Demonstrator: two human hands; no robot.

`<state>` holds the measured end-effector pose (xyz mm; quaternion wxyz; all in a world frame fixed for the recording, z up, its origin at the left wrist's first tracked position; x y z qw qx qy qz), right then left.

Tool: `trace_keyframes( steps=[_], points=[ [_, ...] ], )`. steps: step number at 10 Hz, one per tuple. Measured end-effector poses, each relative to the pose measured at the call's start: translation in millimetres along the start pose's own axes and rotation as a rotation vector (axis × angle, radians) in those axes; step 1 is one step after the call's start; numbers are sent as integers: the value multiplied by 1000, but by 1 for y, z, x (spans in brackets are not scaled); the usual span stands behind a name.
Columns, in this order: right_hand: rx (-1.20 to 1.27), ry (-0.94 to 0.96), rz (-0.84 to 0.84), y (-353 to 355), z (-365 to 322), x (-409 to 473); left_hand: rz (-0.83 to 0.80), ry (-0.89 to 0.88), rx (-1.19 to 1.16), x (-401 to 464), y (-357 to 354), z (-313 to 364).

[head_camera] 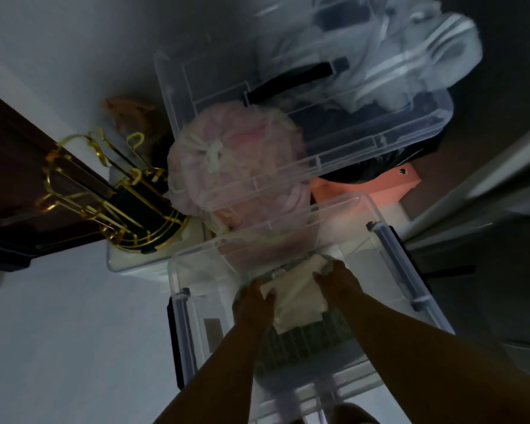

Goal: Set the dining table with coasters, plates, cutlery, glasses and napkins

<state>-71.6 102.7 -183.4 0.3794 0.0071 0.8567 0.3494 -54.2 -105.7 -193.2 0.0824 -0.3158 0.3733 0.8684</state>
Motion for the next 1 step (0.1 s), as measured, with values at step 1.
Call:
trace_keyframes(
  steps=[1],
  points=[
    [12, -14, -17, 15, -6, -11, 25, -2, 23, -17, 25, 17]
  ],
)
Point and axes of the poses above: each hand's wrist, its own x-axis towards the middle knuckle, its own y-axis out of the back of the hand, z = x × y, the point moved 7 cm from there along x, towards the middle knuckle, and after that the axes turned 1 degree about -y, right-handed, at the moved point
